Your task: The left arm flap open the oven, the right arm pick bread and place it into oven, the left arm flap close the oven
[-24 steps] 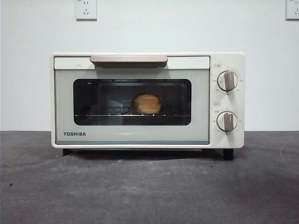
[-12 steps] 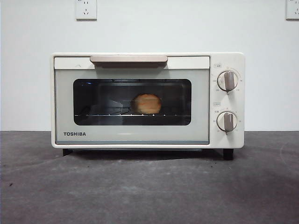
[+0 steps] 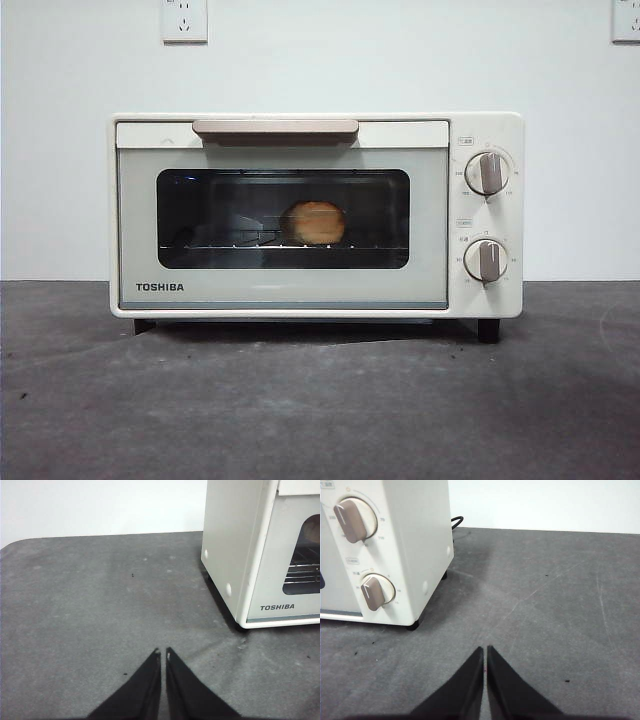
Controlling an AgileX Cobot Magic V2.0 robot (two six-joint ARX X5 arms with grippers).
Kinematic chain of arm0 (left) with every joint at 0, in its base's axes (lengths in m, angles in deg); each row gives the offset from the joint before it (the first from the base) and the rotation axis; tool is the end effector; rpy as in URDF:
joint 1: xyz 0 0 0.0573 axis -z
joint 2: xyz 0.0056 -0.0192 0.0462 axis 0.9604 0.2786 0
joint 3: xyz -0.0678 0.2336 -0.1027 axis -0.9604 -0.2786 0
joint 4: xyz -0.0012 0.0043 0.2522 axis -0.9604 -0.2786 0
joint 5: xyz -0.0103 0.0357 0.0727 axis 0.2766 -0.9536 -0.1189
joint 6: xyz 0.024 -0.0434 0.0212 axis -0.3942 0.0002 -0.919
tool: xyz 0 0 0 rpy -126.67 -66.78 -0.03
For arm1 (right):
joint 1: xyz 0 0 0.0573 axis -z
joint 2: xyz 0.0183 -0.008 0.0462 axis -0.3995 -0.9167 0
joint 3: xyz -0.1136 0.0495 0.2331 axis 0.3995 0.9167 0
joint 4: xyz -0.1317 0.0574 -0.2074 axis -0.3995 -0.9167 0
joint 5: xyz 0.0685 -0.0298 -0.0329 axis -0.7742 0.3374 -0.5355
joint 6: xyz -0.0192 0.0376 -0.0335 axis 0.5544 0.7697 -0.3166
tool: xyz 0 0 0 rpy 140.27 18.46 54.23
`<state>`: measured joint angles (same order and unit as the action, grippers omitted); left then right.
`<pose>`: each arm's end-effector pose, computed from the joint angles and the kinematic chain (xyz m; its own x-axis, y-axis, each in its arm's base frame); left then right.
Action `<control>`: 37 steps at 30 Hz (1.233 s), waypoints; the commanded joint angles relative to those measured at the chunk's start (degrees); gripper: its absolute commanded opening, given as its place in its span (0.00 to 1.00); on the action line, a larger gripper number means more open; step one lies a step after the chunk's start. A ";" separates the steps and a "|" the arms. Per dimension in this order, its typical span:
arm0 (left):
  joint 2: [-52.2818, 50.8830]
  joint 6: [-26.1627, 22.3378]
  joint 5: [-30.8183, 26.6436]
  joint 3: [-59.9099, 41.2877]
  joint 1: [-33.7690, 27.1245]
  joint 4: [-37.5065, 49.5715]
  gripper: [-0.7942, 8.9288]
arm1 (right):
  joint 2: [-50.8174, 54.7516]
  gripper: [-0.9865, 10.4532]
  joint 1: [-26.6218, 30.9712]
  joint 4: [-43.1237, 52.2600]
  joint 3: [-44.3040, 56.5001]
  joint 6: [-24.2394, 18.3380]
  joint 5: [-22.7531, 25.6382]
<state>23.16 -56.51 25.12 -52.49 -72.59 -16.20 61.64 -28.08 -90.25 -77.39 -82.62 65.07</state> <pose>0.0947 -0.0034 0.1570 0.9860 -0.0714 -0.1506 0.0770 0.9965 0.0319 0.0955 0.0091 0.1527 0.9797 0.1287 -0.1534 -0.1235 0.9914 0.0427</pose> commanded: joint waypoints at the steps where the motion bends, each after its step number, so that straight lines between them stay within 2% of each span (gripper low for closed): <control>1: -0.09 -0.68 -0.15 -1.16 -0.15 -0.42 0.11 | 0.15 0.09 -0.04 0.61 0.35 0.83 -0.04; 37: -0.09 -0.68 -0.17 -1.16 -0.15 -0.42 0.11 | 0.15 0.09 -0.04 0.61 0.33 0.83 -0.04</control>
<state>23.16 -56.51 25.12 -52.49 -72.59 -16.20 61.64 -28.06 -90.25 -77.39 -82.62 65.07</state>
